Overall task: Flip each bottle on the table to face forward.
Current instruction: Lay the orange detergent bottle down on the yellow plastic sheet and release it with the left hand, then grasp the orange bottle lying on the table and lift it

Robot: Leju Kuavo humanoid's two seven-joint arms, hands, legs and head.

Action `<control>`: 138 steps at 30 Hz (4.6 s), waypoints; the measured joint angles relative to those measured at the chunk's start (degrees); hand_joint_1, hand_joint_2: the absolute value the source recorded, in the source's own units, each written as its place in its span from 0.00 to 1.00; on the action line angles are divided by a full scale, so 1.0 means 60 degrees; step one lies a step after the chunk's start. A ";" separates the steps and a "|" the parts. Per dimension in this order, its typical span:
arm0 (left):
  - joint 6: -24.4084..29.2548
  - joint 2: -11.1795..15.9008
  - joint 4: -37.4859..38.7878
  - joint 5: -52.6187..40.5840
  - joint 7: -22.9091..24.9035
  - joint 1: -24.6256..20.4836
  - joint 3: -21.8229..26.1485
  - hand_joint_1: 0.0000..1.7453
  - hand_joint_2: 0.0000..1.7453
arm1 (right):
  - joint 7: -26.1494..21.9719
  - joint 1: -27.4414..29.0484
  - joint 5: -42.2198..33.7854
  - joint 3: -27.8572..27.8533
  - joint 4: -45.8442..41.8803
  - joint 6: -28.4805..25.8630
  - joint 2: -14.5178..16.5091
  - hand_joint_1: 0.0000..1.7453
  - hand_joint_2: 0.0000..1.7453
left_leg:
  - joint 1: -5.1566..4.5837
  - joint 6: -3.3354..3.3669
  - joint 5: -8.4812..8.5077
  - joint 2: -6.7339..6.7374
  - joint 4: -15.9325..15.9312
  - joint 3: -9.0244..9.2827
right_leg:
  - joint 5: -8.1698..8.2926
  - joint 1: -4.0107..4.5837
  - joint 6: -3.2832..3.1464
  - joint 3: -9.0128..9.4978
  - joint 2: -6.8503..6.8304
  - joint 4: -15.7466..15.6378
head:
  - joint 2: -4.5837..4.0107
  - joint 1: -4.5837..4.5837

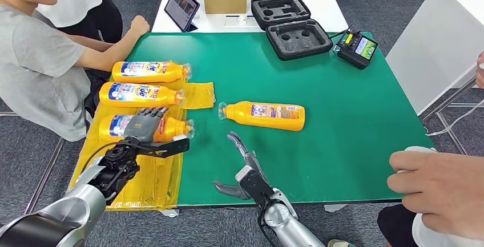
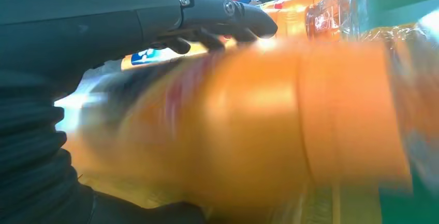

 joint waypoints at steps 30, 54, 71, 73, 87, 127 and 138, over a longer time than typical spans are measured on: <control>0.1624 0.0025 -0.0666 0.1177 -0.1542 0.0879 0.0058 0.00 0.00 | 0.0001 0.0039 -0.0175 0.0022 -0.0005 -0.0392 -0.0177 0.00 1.00 | -0.0003 0.0000 0.0015 -0.0004 0.0001 -0.0007 | 0.0000 -0.0003 0.0000 -0.0004 -0.0028 0.0007 | 0.0000 0.0000; 0.3687 -0.0608 -0.9658 0.4625 -0.4713 0.5293 0.0124 0.00 1.00 | 0.0587 0.0448 0.6462 -0.0588 -0.0557 -0.3813 -0.0202 0.00 1.00 | -0.0007 -0.0004 0.0011 -0.0006 0.0001 -0.0054 | -0.0001 -0.0006 0.0000 -0.0058 -0.0028 0.0006 | 0.0000 -0.0003; 0.3687 -0.0607 -1.0211 0.6345 -0.4743 0.5684 -0.1385 0.00 1.00 | 0.2206 -0.0330 1.1500 -0.4286 -0.0921 -0.3967 -0.0837 0.00 1.00 | -0.0036 0.0013 0.0018 -0.0018 0.0004 -0.0068 | 0.0005 -0.0028 0.0009 -0.0066 -0.0046 0.0005 | 0.0000 -0.0004; 0.3686 -0.0607 -1.0203 0.6444 -0.4743 0.5632 -0.1485 0.00 1.00 | 0.2191 -0.0404 1.1495 -0.4288 -0.0861 -0.3967 -0.0883 0.00 1.00 | -0.0036 0.0013 0.0018 -0.0017 0.0004 -0.0068 | 0.0005 -0.0027 0.0009 -0.0067 -0.0046 0.0005 | 0.0000 -0.0004; 0.3684 -0.0604 -1.0026 0.6687 -0.4743 0.5299 -0.1807 0.00 1.00 | 0.2236 -0.0460 1.1623 -0.4211 -0.0791 -0.3967 -0.0910 0.00 1.00 | -0.0036 0.0013 0.0018 -0.0019 0.0004 -0.0073 | 0.0005 -0.0030 0.0009 -0.0067 -0.0047 0.0005 | 0.0000 -0.0004; 0.3684 -0.0604 -0.9729 0.6808 -0.4743 0.5058 -0.2001 0.00 1.00 | 0.3789 -0.1819 1.0745 -0.2404 0.2511 -0.3718 -0.0630 0.00 1.00 | -0.0035 0.0013 0.0020 -0.0018 0.0003 -0.0073 | 0.0005 -0.0029 0.0009 -0.0069 -0.0047 0.0006 | 0.0000 -0.0003; 0.3683 -0.0604 -0.9729 0.6766 -0.4743 0.5102 -0.1993 0.00 1.00 | 0.4475 -0.2057 1.1072 -0.2169 0.2707 -0.3667 -0.0734 0.00 1.00 | -0.0035 0.0013 0.0020 -0.0017 0.0004 -0.0073 | 0.0005 -0.0029 0.0009 -0.0068 -0.0047 0.0006 | 0.0000 -0.0004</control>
